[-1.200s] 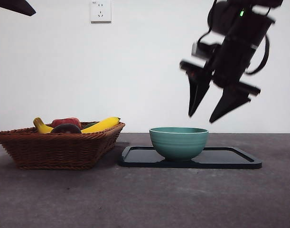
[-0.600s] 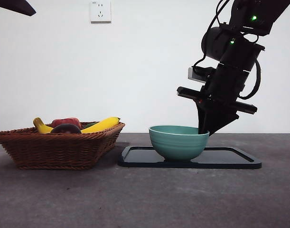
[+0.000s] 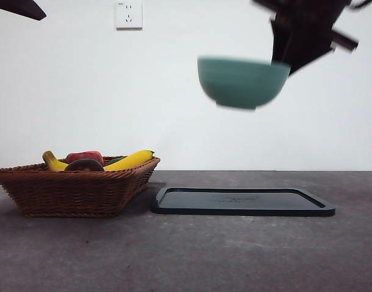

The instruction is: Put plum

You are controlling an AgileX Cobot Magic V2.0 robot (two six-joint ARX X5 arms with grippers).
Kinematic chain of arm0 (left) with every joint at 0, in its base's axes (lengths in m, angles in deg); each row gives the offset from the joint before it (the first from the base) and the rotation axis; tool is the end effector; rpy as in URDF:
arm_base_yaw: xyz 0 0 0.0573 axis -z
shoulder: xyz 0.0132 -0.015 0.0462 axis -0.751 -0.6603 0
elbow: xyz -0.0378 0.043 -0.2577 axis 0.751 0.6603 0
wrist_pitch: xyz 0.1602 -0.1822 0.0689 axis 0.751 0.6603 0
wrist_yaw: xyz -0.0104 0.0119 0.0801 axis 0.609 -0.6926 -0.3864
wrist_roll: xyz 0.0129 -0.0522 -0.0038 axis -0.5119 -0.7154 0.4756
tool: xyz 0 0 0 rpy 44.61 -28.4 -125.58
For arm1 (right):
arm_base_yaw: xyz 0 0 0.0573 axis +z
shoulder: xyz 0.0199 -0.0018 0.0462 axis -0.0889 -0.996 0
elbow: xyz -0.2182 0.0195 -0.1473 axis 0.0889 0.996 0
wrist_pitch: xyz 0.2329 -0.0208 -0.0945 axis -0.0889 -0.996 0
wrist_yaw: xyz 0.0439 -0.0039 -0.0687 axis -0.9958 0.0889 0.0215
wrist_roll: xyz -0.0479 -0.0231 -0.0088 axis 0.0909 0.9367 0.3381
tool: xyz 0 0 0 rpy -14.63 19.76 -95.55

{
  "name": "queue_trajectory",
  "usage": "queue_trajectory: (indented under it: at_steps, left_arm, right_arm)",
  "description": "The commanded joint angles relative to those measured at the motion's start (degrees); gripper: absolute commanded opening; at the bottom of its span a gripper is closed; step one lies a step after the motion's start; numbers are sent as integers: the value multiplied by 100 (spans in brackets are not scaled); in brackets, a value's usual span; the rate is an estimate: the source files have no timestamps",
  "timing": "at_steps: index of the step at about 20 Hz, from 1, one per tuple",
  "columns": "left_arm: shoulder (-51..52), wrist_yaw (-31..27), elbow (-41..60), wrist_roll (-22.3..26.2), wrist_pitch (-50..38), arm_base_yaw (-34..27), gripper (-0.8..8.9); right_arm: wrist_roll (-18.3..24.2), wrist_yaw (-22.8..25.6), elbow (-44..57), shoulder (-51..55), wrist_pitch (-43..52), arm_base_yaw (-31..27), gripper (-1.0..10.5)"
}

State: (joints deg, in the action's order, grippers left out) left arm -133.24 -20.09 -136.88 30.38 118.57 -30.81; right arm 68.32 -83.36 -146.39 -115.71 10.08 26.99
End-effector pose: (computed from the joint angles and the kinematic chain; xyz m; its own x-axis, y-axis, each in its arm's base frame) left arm 0.1563 -0.0694 0.3392 0.3066 -0.7581 -0.5756 0.7641 0.5566 -0.3261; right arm 0.2692 0.1152 0.3289 0.4905 0.4417 -0.7512 -0.3878 0.8826 0.2658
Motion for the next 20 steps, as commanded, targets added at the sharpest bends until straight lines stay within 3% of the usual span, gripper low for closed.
queue_trajectory:
  at_steps: [1, 8, 14, 20]
  left_arm:
    - [-39, 24, -114, 48, -63, 15, 342]
    - [-39, 24, -114, 48, -63, 15, 342]
    - [-39, 24, -114, 48, -61, 15, 342]
    - [-39, 24, -114, 48, -61, 15, 342]
  right_arm:
    - [151, -7, 101, 400, -120, 192, 8]
    - [7, 9, 1604, 1447, 262, 778, 8]
    - [-374, 190, 2876, 1327, 1379, 1104, 8]
    - [-363, 269, 3161, 741, 1679, 1126, 8]
